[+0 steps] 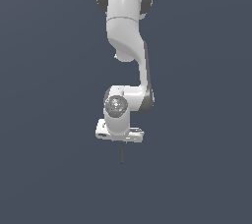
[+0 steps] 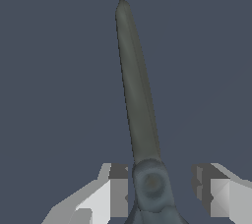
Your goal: Pick up the object and move it to a goal position.
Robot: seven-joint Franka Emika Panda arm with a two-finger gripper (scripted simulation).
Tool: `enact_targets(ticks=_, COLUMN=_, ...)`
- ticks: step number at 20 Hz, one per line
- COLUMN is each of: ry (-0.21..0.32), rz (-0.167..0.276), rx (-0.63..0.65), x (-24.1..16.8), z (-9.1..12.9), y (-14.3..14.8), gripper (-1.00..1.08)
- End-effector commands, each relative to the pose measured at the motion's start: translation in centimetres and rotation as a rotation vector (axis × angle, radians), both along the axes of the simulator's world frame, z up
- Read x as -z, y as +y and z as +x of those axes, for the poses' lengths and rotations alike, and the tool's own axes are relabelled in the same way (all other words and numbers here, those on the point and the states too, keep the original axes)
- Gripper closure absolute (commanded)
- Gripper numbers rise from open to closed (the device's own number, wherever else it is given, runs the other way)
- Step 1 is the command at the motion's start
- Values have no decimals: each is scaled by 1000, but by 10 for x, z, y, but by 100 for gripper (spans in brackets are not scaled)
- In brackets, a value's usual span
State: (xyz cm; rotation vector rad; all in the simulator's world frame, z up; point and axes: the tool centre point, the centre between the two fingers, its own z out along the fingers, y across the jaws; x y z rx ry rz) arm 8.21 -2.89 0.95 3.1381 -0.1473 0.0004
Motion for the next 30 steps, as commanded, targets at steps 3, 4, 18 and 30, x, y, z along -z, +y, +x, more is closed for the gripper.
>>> enact_targets(ticks=3, ry=1, rz=0, rx=-1, x=2, z=0, y=0, gripper=108)
enact_targets(ticks=4, ry=1, rz=0, rx=-1, x=2, z=0, y=0, gripper=108)
enact_targets(ticks=18, ry=-1, rz=0, rx=0, x=-30, z=4, y=-9, gripper=108)
enact_targets(ticks=30, ry=0, rz=0, rx=0, x=-145, z=17, y=-42, gripper=108)
